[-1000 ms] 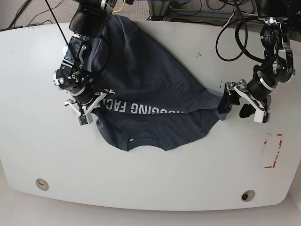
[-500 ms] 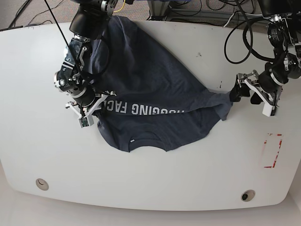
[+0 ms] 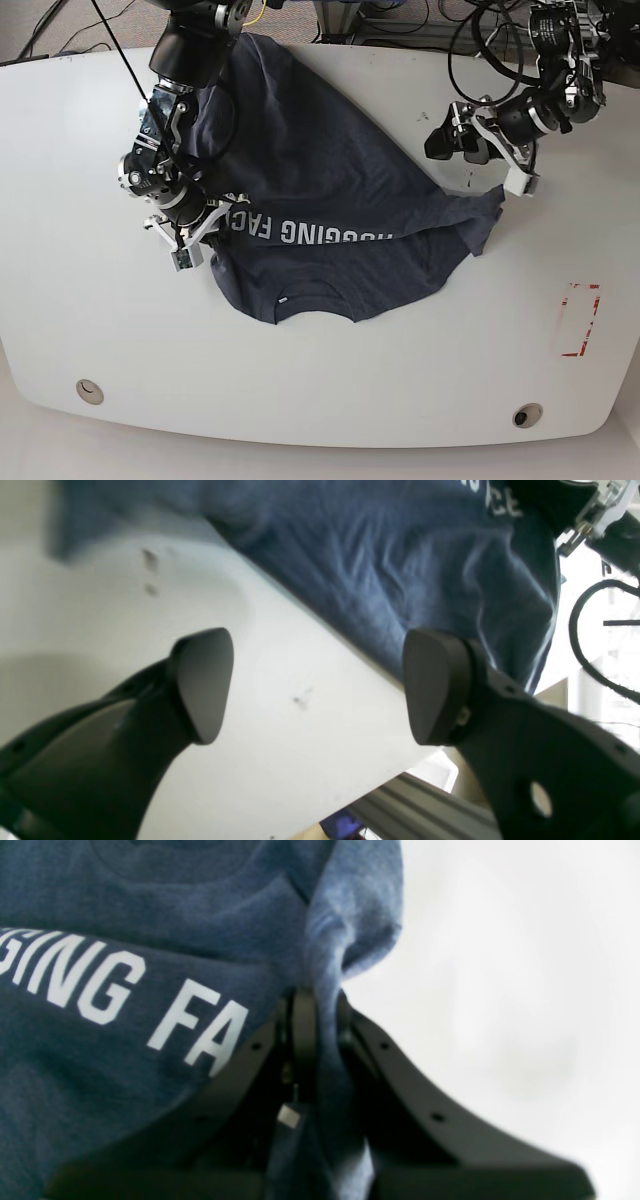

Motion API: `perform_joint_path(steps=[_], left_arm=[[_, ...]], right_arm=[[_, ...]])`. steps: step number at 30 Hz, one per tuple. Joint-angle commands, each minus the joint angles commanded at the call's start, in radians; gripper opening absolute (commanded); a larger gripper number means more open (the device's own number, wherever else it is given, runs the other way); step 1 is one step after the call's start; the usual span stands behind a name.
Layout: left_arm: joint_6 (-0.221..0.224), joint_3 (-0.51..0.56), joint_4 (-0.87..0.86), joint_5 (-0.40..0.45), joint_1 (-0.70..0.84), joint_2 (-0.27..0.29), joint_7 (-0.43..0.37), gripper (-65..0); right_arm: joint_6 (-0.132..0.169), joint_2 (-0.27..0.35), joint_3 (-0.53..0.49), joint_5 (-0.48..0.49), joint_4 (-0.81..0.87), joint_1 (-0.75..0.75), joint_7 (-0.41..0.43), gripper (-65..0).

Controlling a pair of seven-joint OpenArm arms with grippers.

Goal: Layout the t-shirt on the table in an organized manner, then fold the t-shirt properly
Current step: 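Release with the left gripper and grasp the t-shirt's folded edge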

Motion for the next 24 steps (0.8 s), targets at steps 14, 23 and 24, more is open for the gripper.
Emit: perform_joint_path(steps=[14, 23, 24], left_arm=[[0.0, 0.089, -0.161, 0.144, -0.104, 0.13, -0.002, -16.5], [0.002, 0.201, -0.23, 0.147, -0.161, 0.137, 0.0, -17.2], [0.002, 0.21, -0.23, 0.147, -0.163, 0.137, 0.0, -19.0]], right_arm=[[0.0, 0.002, 0.0, 0.002, 0.005, -0.002, 0.0, -62.5], [0.0, 0.002, 0.002, 0.002, 0.006, -0.002, 0.0, -62.5], [0.0, 0.002, 0.002, 0.002, 0.006, -0.002, 0.0, -62.5]])
